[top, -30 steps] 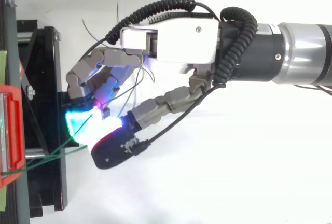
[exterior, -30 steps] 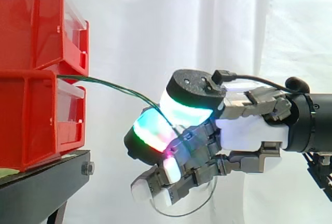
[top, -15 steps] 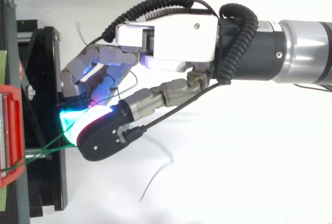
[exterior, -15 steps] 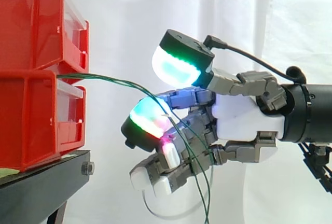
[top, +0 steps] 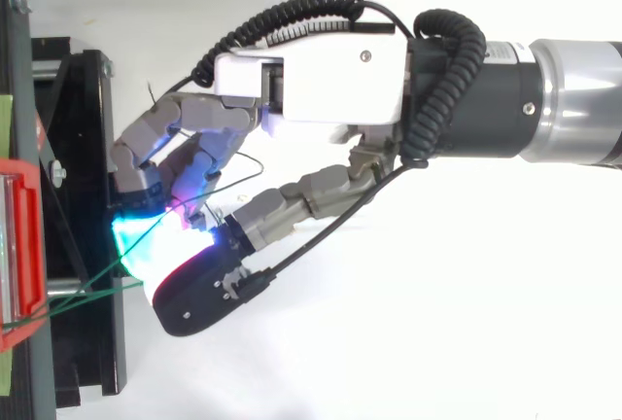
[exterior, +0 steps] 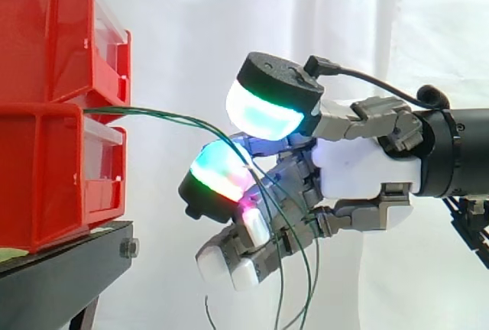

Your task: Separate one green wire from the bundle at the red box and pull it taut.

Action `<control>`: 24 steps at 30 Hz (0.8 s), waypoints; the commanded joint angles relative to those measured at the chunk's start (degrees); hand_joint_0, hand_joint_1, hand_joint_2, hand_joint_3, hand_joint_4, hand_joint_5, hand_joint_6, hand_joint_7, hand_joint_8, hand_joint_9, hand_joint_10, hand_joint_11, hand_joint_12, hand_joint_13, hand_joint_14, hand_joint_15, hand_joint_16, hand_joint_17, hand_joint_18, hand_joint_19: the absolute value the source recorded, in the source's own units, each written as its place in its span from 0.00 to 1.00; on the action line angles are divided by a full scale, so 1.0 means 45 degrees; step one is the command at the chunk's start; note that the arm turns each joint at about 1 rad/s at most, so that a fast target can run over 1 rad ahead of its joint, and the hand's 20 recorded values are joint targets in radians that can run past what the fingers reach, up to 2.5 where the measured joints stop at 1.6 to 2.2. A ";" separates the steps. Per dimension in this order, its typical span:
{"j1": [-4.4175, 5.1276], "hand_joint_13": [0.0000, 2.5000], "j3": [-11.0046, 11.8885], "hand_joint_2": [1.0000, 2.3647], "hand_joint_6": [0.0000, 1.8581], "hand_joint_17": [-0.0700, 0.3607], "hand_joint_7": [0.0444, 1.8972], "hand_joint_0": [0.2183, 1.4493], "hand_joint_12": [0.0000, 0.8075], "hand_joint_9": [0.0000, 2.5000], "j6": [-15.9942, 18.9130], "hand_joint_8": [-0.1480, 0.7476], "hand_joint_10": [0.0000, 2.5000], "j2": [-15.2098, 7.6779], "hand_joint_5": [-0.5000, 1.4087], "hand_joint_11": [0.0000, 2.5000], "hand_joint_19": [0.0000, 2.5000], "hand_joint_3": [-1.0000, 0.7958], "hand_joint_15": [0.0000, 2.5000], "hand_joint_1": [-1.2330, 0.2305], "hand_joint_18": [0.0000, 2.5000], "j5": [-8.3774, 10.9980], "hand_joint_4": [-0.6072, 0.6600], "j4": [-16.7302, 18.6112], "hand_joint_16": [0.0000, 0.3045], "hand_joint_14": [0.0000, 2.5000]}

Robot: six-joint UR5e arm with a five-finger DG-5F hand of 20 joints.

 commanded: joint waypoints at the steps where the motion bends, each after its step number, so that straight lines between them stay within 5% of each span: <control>1: 0.0064 0.30 0.0011 0.00 0.45 0.50 0.53 0.25 0.52 0.39 -0.0003 0.54 0.01 -0.0006 0.16 0.28 0.15 0.28 0.15 0.47 0.28 0.0008 0.67 -0.0227 0.21 0.01; 10: 0.0240 0.55 -0.0067 0.00 0.41 0.50 0.53 0.27 0.49 0.42 0.0114 0.53 0.01 -0.0006 0.16 0.32 0.16 0.28 0.38 0.37 0.31 0.0125 0.65 -0.0149 0.21 0.01; 17: 0.0396 0.61 -0.0750 0.01 0.42 0.49 0.52 0.33 0.46 0.49 0.0368 0.52 0.01 -0.0006 0.16 0.46 0.17 0.32 0.47 0.35 0.32 0.0554 0.64 0.0945 0.20 0.01; 24: 0.0416 0.62 -0.0711 0.01 0.42 0.49 0.52 0.34 0.46 0.52 0.0387 0.50 0.01 -0.0006 0.16 0.54 0.17 0.36 0.48 0.40 0.33 0.0515 0.63 0.1023 0.20 0.01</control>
